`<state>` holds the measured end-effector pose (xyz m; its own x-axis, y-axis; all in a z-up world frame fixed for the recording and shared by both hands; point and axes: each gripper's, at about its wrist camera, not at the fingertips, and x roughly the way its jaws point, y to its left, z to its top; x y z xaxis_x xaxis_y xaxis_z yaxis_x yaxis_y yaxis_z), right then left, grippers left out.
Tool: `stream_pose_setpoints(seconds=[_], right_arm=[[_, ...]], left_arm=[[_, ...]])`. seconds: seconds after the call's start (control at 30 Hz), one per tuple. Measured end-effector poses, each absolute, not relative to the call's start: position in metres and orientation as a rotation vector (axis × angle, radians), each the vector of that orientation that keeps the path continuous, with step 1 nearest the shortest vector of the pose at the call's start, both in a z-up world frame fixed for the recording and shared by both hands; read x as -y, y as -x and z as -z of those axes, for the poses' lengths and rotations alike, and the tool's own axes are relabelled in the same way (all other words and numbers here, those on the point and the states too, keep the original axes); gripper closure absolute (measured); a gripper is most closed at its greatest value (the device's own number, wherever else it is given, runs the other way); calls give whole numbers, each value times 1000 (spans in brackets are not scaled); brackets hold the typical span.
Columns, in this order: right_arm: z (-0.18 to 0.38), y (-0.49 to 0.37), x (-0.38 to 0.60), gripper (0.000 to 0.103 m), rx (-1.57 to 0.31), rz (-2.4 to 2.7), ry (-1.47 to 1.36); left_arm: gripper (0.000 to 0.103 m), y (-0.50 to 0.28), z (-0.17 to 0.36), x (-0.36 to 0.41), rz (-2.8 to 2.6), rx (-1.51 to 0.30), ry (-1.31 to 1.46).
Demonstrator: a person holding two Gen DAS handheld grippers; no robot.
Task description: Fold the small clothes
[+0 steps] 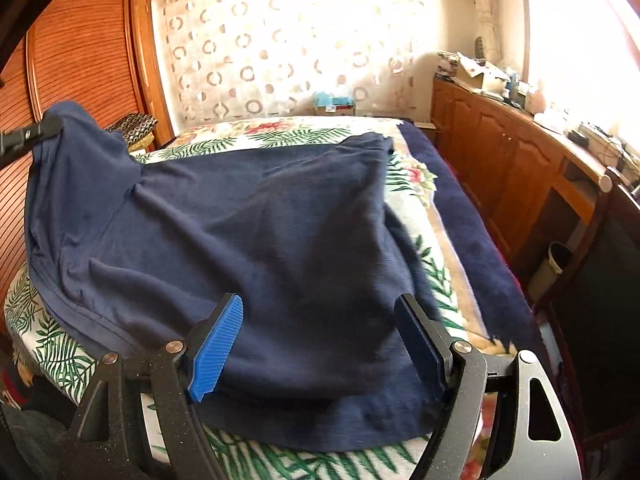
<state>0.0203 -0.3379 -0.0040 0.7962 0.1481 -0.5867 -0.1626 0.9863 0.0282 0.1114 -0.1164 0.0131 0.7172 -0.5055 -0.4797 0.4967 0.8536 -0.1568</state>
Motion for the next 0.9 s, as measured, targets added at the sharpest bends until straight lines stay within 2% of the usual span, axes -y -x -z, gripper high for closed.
stream_pose_setpoints(seconds=[0.3, 0.37, 0.4, 0.43, 0.5, 0.57, 0.63, 0.9], right_arm=[[-3, -10, 354, 23, -609, -141, 17], [-2, -11, 355, 23, -612, -139, 13], [-1, -11, 355, 23, -613, -140, 10], [0, -12, 354, 23, -615, -143, 9], [0, -12, 352, 23, -618, -144, 12], [0, -13, 353, 23, -619, -146, 12], [-3, -15, 351, 23, -617, -153, 10], [-16, -27, 325, 23, -599, -212, 58]], left_arm=[[92, -117, -21, 158, 633, -534, -9], [87, -122, -11, 163, 660, -590, -29], [81, -124, -4, 163, 671, -625, -48], [70, -123, 0, 162, 671, -638, -55], [57, -122, 5, 157, 657, -647, -59], [54, -120, 9, 148, 648, -661, -53], [44, -118, 12, 138, 625, -664, -48], [41, -110, 30, 92, 499, -669, -31]])
